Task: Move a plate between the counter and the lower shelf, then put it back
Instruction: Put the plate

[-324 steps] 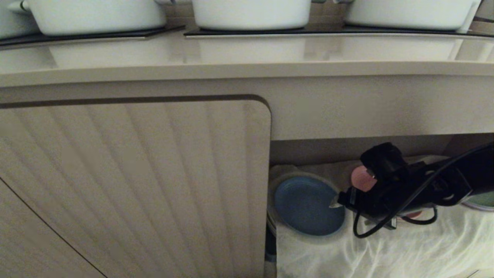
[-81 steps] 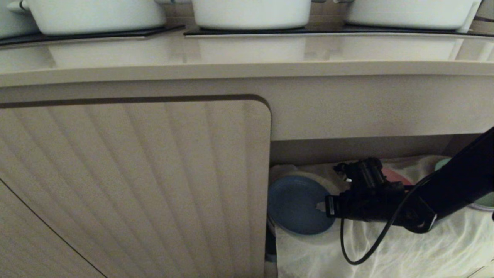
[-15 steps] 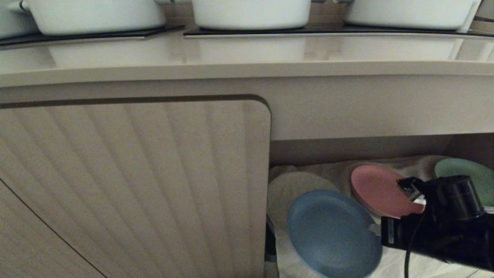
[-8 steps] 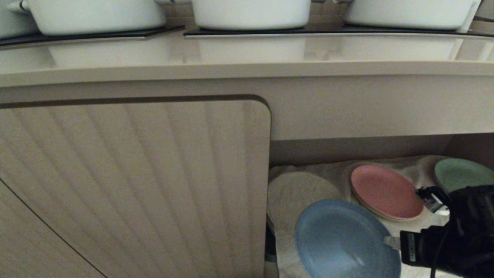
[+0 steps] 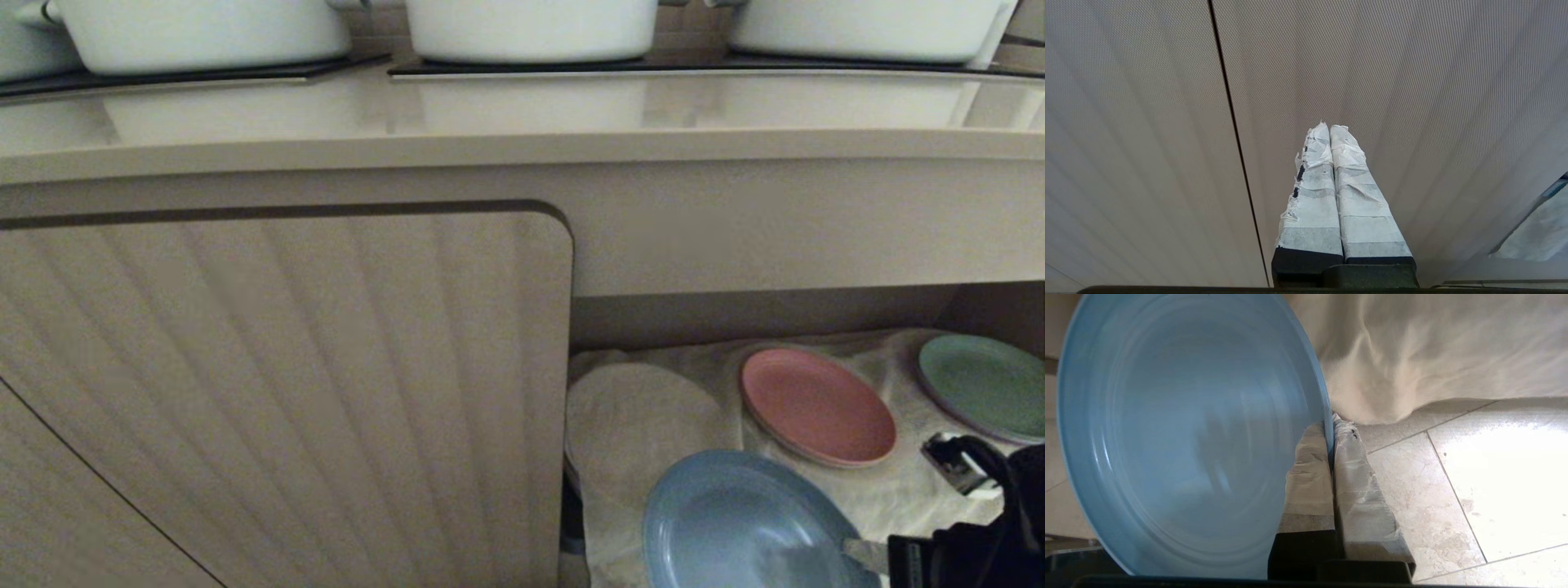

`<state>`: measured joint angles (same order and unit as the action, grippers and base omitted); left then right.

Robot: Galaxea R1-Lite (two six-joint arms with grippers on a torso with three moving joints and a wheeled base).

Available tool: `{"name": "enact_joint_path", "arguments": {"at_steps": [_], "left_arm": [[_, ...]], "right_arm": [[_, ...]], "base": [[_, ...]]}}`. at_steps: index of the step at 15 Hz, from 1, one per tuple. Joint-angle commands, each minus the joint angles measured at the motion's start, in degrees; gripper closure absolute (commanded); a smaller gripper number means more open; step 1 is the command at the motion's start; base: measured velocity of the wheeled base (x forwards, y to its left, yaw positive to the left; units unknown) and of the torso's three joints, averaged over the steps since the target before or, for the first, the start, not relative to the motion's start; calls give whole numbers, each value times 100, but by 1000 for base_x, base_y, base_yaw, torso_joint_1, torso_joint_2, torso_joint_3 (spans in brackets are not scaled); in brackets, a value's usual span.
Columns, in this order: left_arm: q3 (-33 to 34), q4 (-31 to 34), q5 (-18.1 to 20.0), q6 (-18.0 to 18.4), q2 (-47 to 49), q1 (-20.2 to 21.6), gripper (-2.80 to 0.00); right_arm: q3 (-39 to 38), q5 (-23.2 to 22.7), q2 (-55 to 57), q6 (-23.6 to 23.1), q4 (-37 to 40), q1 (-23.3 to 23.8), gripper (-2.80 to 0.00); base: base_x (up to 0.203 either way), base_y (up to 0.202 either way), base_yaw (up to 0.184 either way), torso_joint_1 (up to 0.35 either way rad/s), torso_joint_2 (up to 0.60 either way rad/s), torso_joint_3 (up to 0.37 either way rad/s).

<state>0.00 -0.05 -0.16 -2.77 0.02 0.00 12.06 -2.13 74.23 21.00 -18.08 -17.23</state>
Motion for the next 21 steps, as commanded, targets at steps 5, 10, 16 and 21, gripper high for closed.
{"name": "enact_joint_path", "arguments": {"at_steps": [5,10,16,21], "left_arm": [[0,-4,-2,-5,-2,0,0],[0,-4,-2,-5,-2,0,0],[0,-4,-2,-5,-2,0,0],[0,-4,-2,-5,-2,0,0]], "right_arm": [[-91,-14,-856,23,846,-9,0],[-130,-23,-1022,43,901,-9,0],[-232,-33,-1131,62,910,-9,0],[-301,-39,-1139,62,903,-9,0]], "base": [[0,0,0,0,0,0],[0,0,0,0,0,0],[0,0,0,0,0,0],[0,0,0,0,0,0]]}}
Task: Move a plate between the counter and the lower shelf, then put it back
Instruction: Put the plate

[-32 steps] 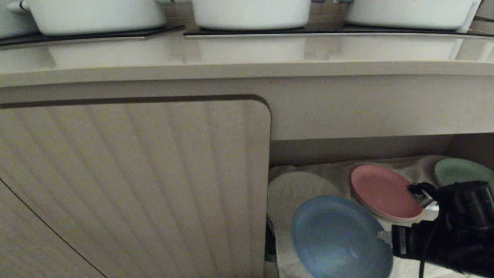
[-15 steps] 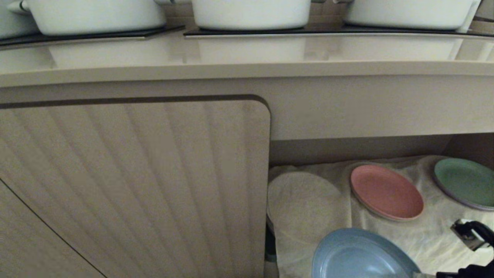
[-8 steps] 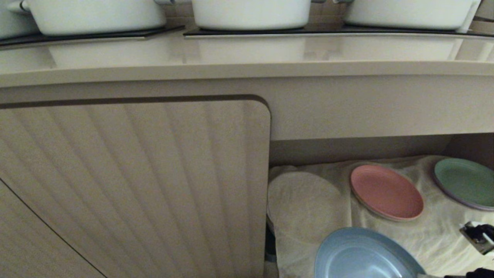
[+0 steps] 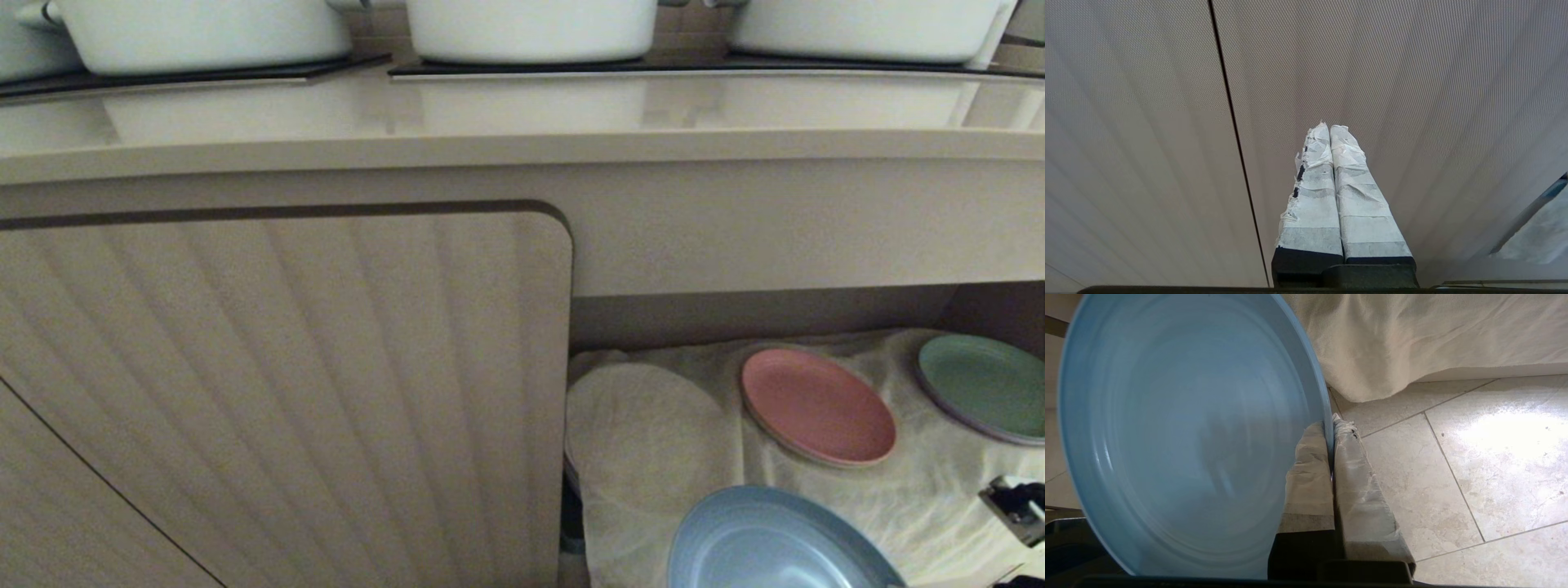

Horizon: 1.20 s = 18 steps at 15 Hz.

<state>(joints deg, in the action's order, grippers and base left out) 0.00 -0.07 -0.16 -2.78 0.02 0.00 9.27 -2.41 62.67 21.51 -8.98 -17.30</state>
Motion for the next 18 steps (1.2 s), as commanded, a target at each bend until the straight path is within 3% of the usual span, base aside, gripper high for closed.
{"name": "enact_joint_path", "arguments": {"at_steps": [1,18], "left_arm": [[0,-1,-2,-4,-2,0,0],[0,-1,-2,5,-2,0,0]], "right_arm": [[-22,-14,17,11,-7,-2,0],[-4,-8,40,11,-7,-2,0]], "base": [[0,0,0,0,0,0],[0,0,0,0,0,0]]}}
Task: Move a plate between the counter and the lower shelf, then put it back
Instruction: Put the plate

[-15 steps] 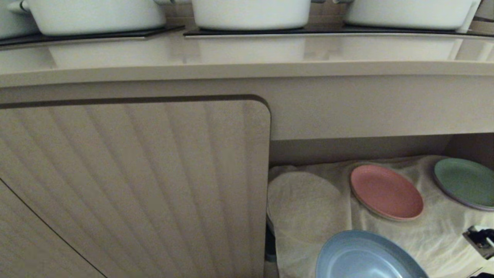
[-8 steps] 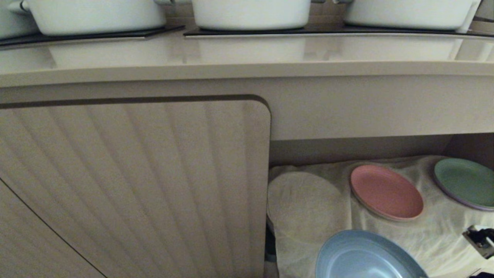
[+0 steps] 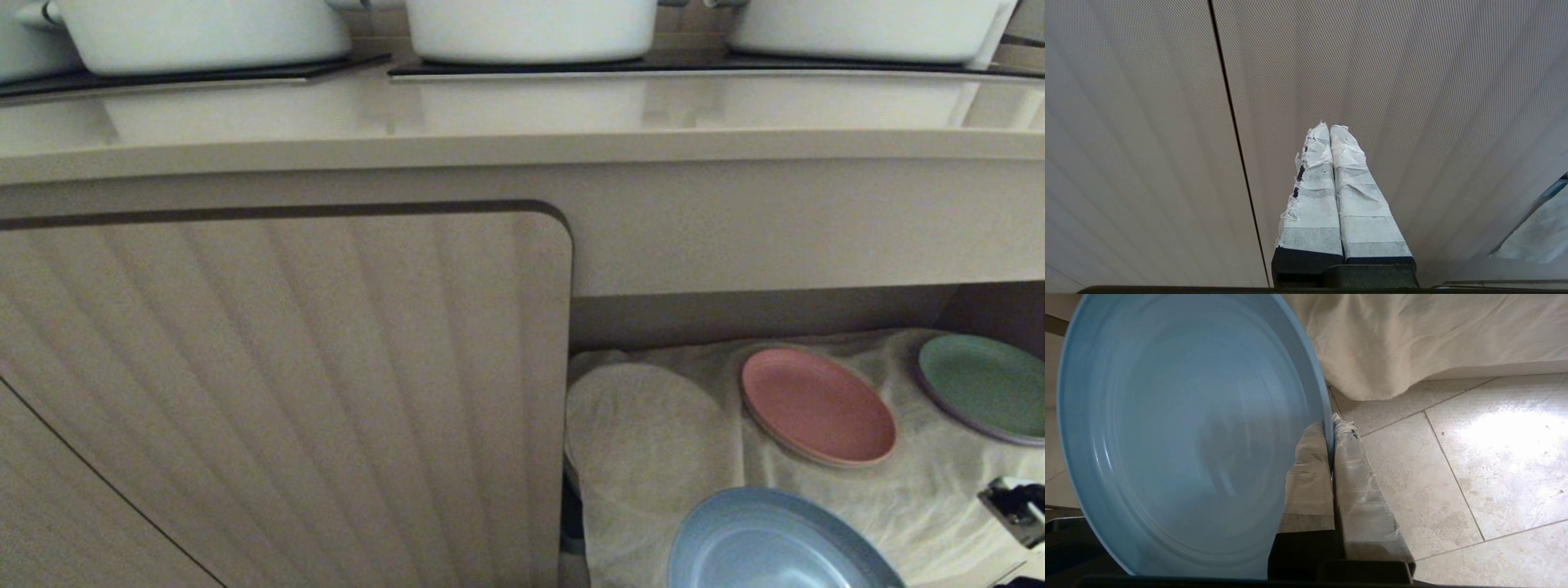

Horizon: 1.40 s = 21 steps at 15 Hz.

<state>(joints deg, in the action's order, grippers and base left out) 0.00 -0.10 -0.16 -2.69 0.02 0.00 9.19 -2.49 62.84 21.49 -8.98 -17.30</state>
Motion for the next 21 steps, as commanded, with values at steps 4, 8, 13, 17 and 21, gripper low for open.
{"name": "enact_joint_path", "arguments": {"at_steps": [4,8,13,17,21], "left_arm": [[0,1,-2,-12,-2,0,0],[0,1,-2,-12,-2,0,0],[0,1,-2,-12,-2,0,0],[0,1,-2,-12,-2,0,0],[0,1,-2,-12,-2,0,0]], "right_arm": [[-5,-14,35,22,-7,-2,0],[-14,-15,35,13,-7,-2,0],[-14,-15,26,13,-7,-2,0],[-14,-15,26,13,-7,-2,0],[-31,-15,26,22,-7,-2,0]], "base": [[0,0,0,0,0,0],[0,0,0,0,0,0],[0,0,0,0,0,0],[0,0,0,0,0,0],[0,0,0,0,0,0]]}}
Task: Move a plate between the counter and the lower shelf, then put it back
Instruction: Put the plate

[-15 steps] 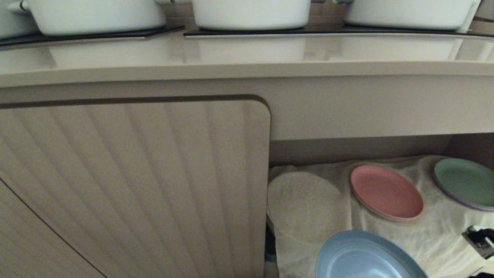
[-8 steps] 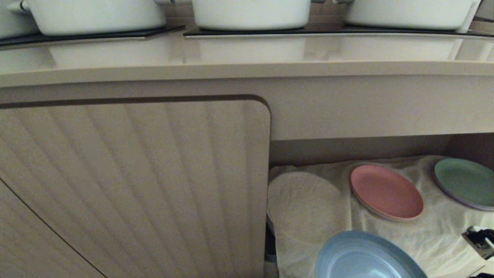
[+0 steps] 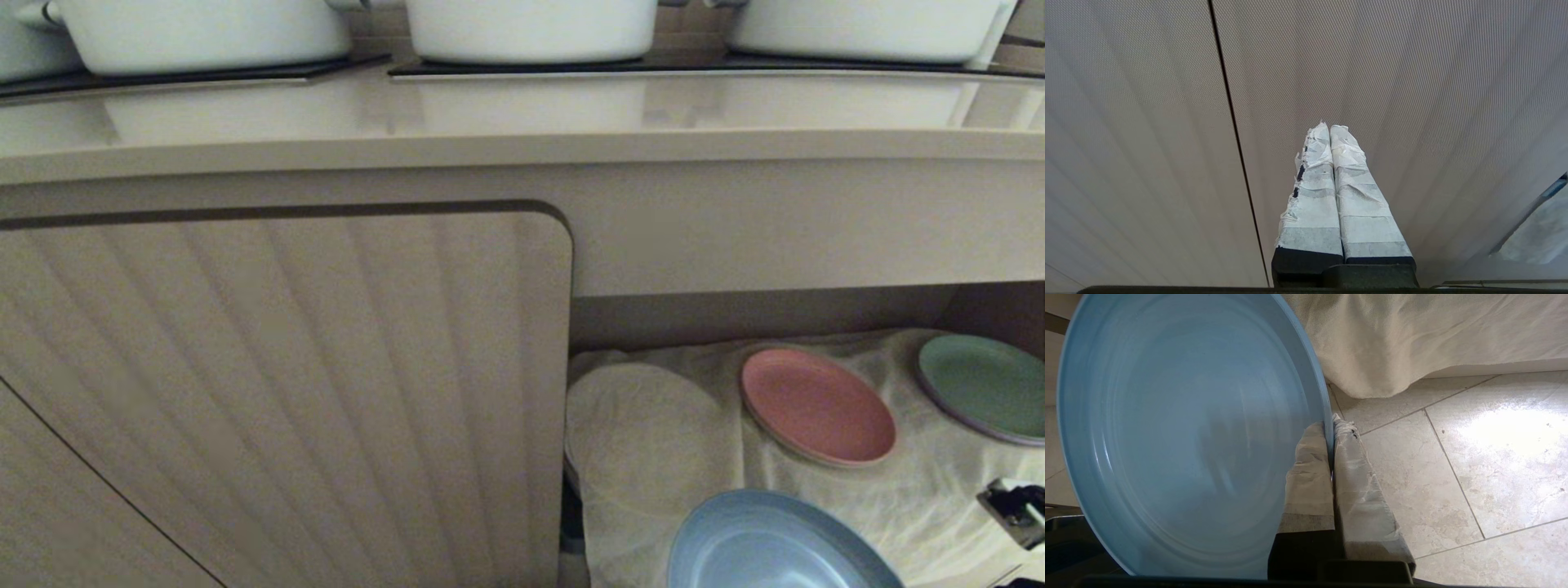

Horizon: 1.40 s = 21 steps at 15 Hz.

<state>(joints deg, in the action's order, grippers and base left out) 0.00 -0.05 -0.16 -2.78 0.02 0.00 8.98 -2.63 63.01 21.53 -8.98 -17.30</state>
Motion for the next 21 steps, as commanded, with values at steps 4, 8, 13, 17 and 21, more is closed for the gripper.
{"name": "enact_joint_path", "arguments": {"at_steps": [4,8,13,17,21], "left_arm": [[0,-4,-2,-3,-2,0,0],[0,-4,-2,-3,-2,0,0],[0,-4,-2,-3,-2,0,0],[0,-4,-2,-3,-2,0,0],[0,-4,-2,-3,-2,0,0]], "right_arm": [[-106,-1,-17,4,-16,-2,0],[-107,8,-26,0,-16,-2,0],[-118,8,-62,0,-16,-2,0],[-126,8,-70,0,-16,-2,0],[-160,8,-70,0,-16,-2,0]], "base": [[0,0,0,0,0,0],[0,0,0,0,0,0],[1,-170,3,3,1,2],[-1,-192,2,6,3,2],[0,-195,0,4,5,0]]}}
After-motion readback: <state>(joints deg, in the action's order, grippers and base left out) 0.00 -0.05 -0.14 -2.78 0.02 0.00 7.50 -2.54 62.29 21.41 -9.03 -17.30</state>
